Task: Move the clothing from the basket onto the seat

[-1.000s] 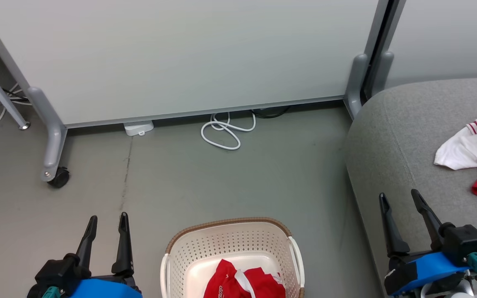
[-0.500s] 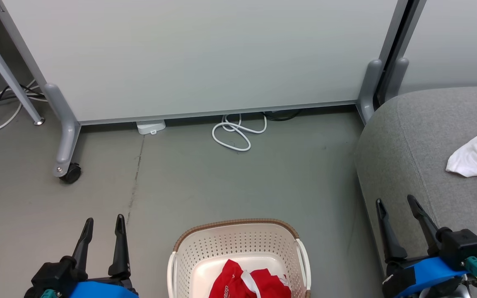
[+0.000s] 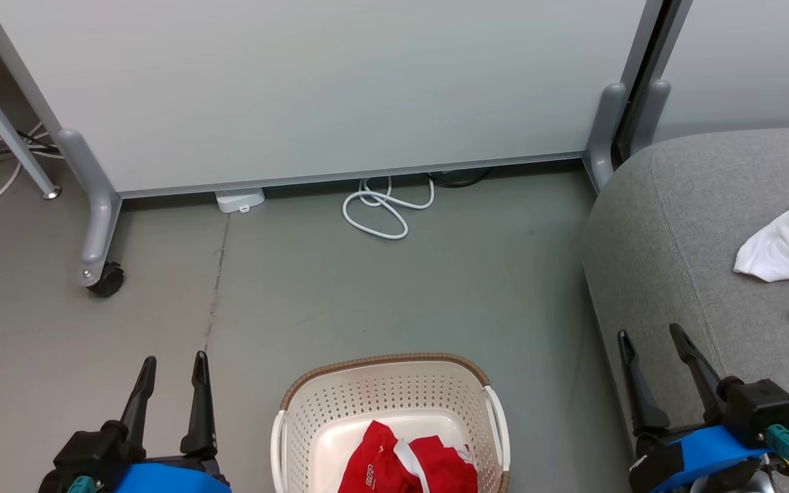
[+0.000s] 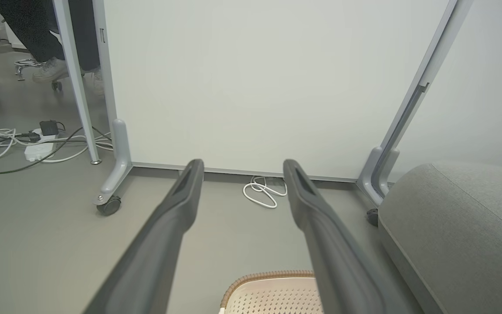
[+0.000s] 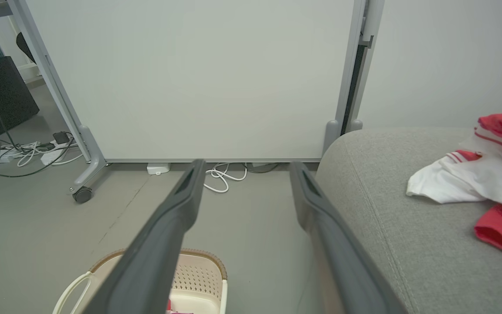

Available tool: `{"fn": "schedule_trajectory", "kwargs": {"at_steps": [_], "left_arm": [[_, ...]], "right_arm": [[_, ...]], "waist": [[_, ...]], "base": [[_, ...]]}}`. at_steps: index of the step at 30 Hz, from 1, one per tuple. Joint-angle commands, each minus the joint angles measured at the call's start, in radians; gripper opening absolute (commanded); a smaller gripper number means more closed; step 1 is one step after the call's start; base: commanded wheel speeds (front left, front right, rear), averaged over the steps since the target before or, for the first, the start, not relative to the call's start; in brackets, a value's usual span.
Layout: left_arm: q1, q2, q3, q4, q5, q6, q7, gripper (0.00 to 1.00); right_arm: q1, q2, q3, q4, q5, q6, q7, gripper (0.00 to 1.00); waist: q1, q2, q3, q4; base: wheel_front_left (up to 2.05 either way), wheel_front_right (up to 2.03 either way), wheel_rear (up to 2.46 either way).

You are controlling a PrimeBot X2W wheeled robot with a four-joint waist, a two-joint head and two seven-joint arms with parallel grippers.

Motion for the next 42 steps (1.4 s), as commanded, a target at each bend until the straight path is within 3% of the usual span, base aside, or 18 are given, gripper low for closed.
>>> {"fn": "schedule_trajectory", "kwargs": {"at_steps": [1,7,14,29,36,42], "left_arm": [[-0.017,0.004,-0.003,0.002,-0.001,-0.008,-0.003,1.00],[-0.034,0.008,-0.026,0.019,-0.008,-0.008,-0.003,1.00],[-0.079,0.020,-0.071,0.089,-0.036,-0.008,-0.003,1.00],[-0.337,0.083,-0.298,0.438,-0.148,-0.005,0.004,1.00],[-0.479,0.096,-0.411,0.574,-0.221,-0.005,0.093,1.00],[-0.587,0.113,-0.446,0.695,-0.264,-0.005,0.178,1.00]], "right_arm": [[-0.006,-0.001,0.002,0.000,0.001,0.000,-0.006,1.00],[-0.024,-0.001,0.015,-0.011,0.002,0.000,-0.006,1.00],[-0.058,-0.001,0.052,-0.014,0.008,0.000,-0.016,1.00],[-0.168,0.000,0.155,-0.003,0.046,0.000,-0.063,1.00],[-0.208,0.000,0.185,0.006,0.068,0.000,-0.091,1.00],[-0.246,0.000,0.219,0.011,0.092,0.000,-0.112,1.00]], "waist": [[0.0000,-0.0001,0.003,-0.001],[0.0000,-0.0001,0.030,-0.018],[0.0000,-0.0001,0.115,-0.089],[0.0000,-0.0001,0.385,-0.289],[0.0000,-0.0001,0.510,-0.336],[0.0000,-0.0001,0.610,-0.365]], "base": [[0.00,0.00,0.00],[0.00,0.00,0.00],[0.00,0.00,0.00],[0.00,0.00,0.00],[0.00,0.00,0.00],[0.00,0.00,0.00]]}}
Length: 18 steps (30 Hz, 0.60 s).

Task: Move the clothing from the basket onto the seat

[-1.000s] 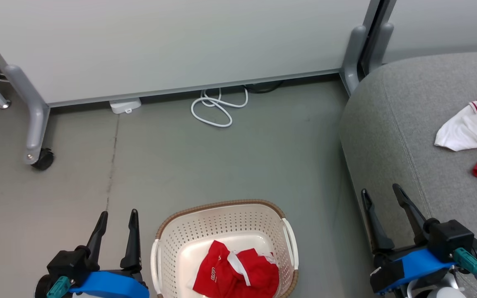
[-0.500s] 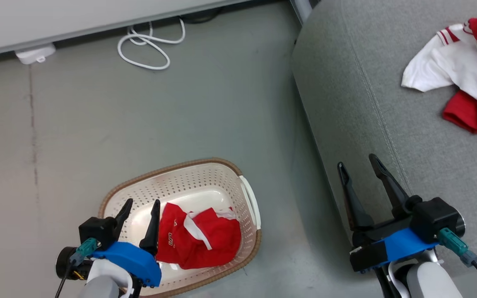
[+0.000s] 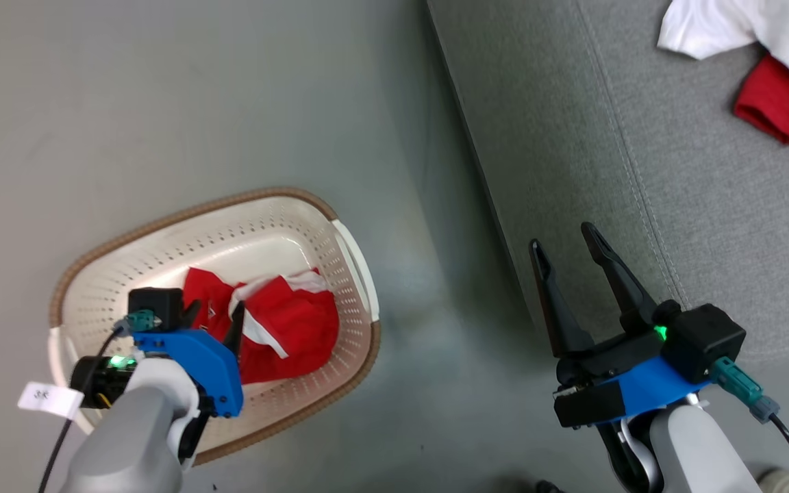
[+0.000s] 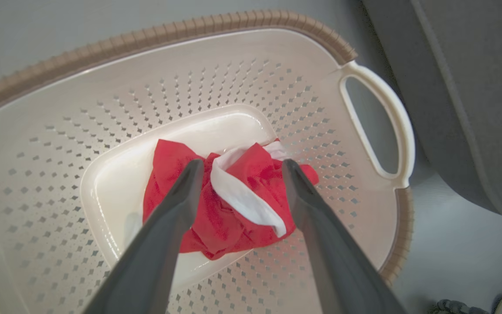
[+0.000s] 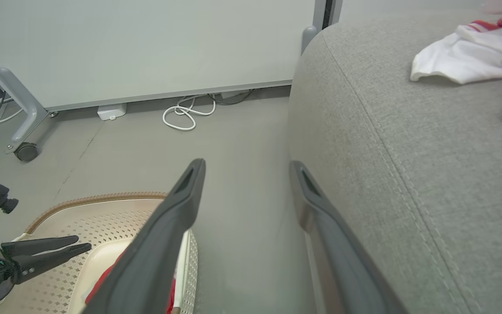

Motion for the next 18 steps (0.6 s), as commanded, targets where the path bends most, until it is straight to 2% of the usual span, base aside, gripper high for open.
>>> {"fn": "schedule_trajectory", "kwargs": {"at_steps": [1,11,18], "left_arm": [[-0.033,0.008,0.001,0.017,-0.005,-0.001,0.011,1.00],[-0.120,0.003,0.036,0.118,-0.105,-0.001,0.103,1.00],[-0.156,0.012,0.035,0.168,-0.131,0.010,0.138,1.00]], "right_arm": [[-0.024,0.001,0.004,0.001,0.011,0.000,-0.009,1.00],[-0.058,0.001,0.046,0.009,0.056,0.000,-0.030,1.00],[-0.077,0.001,0.055,0.005,0.070,0.000,-0.032,1.00]], "waist": [[-0.0003,0.0000,0.058,-0.034],[-0.0003,0.0000,0.157,-0.069],[-0.0003,0.0000,0.188,-0.080]], "base": [[0.00,0.00,0.00],[0.00,0.00,0.00],[0.00,0.00,0.00]]}}
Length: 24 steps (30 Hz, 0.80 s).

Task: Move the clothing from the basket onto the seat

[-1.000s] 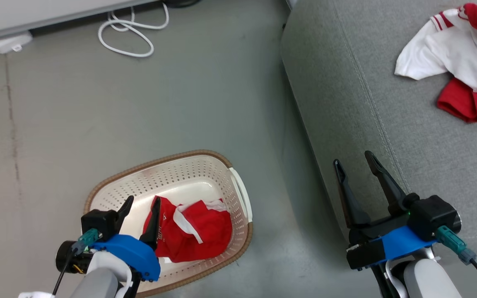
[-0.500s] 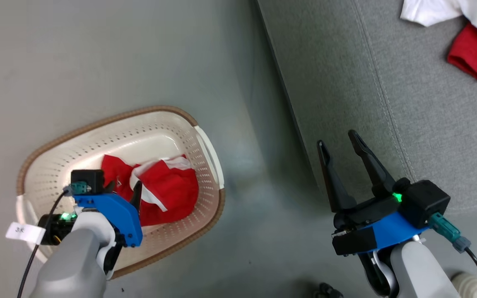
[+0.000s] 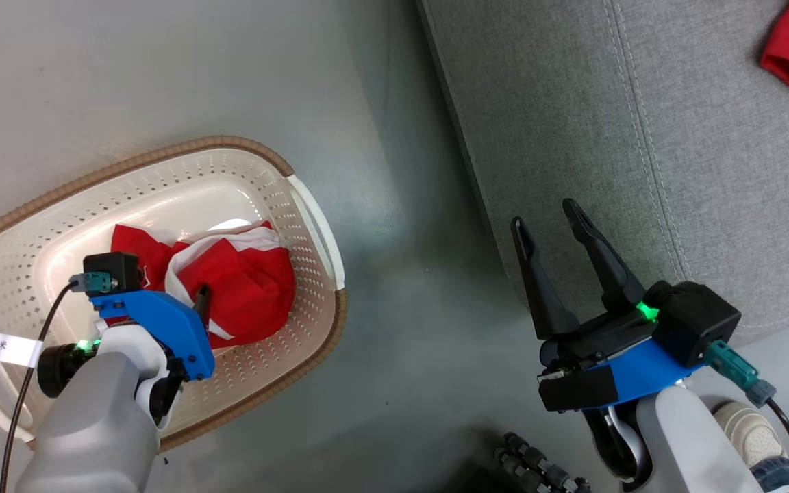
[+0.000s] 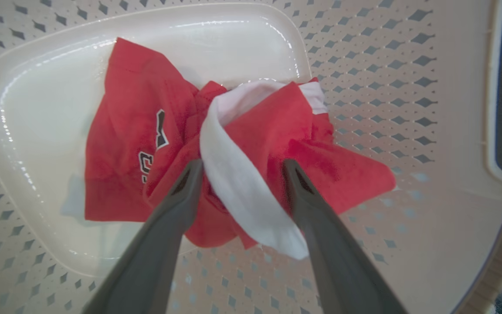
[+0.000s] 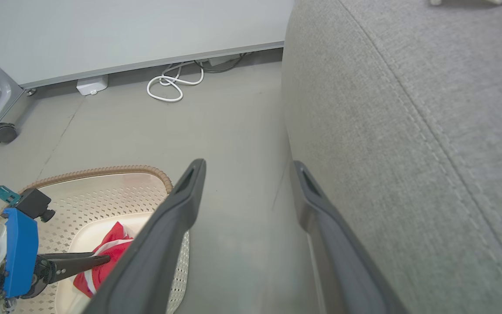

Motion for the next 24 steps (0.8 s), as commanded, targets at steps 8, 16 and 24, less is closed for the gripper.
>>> {"fn": "schedule_trajectory", "kwargs": {"at_steps": [8,16,24], "left_arm": [[-0.054,-0.006,0.000,0.068,-0.007,0.046,0.031,1.00],[-0.080,-0.002,-0.042,0.109,0.017,0.025,0.075,0.00],[-0.095,0.000,-0.056,0.120,0.012,0.009,0.056,0.00]], "right_arm": [[-0.013,0.001,0.005,-0.034,0.015,0.000,-0.004,1.00],[-0.014,0.001,0.001,-0.045,0.018,0.000,-0.004,1.00],[-0.026,0.001,0.006,-0.037,0.018,0.000,-0.004,1.00]], "waist": [[-0.0002,0.0000,0.037,-0.016],[-0.0002,0.0000,0.055,-0.015],[-0.0002,0.0000,0.039,-0.009]], "base": [[0.00,0.00,0.00],[0.00,0.00,0.00],[0.00,0.00,0.00]]}}
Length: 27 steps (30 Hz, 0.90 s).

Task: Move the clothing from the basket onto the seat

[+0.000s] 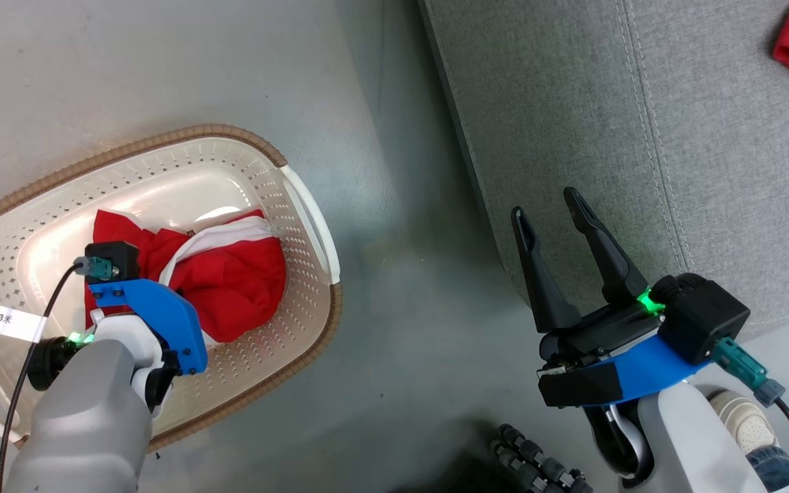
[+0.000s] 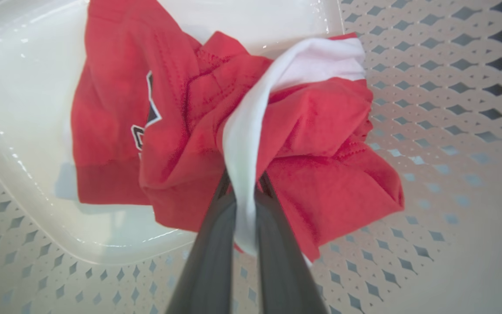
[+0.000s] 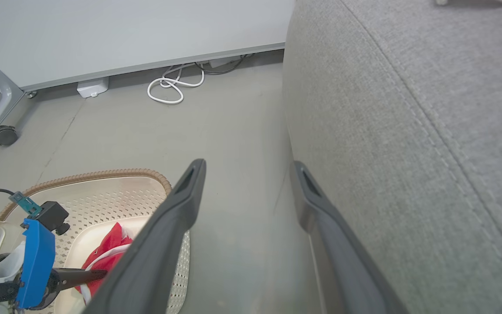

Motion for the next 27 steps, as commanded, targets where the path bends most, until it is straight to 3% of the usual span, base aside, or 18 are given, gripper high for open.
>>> {"fn": "schedule_trajectory", "kwargs": {"at_steps": [1,13,27], "left_arm": [[-0.017,0.005,-0.004,0.001,-0.003,-0.003,-0.003,0.00],[-0.004,-0.023,-0.027,0.015,-0.015,-0.016,-0.021,0.00],[0.120,-0.108,-0.147,-0.116,-0.075,-0.022,-0.031,0.00]], "right_arm": [[-0.019,0.001,0.001,0.000,0.002,0.000,-0.003,1.00],[-0.025,0.000,0.005,0.019,-0.009,0.000,-0.003,1.00],[0.022,0.000,-0.009,0.106,-0.069,0.000,-0.002,1.00]], "waist": [[-0.0001,0.0000,-0.003,0.001],[-0.0001,0.0000,-0.067,0.035],[-0.0001,0.0000,-0.390,0.172]], "base": [[0.00,0.00,0.00],[0.00,0.00,0.00],[0.00,0.00,0.00]]}}
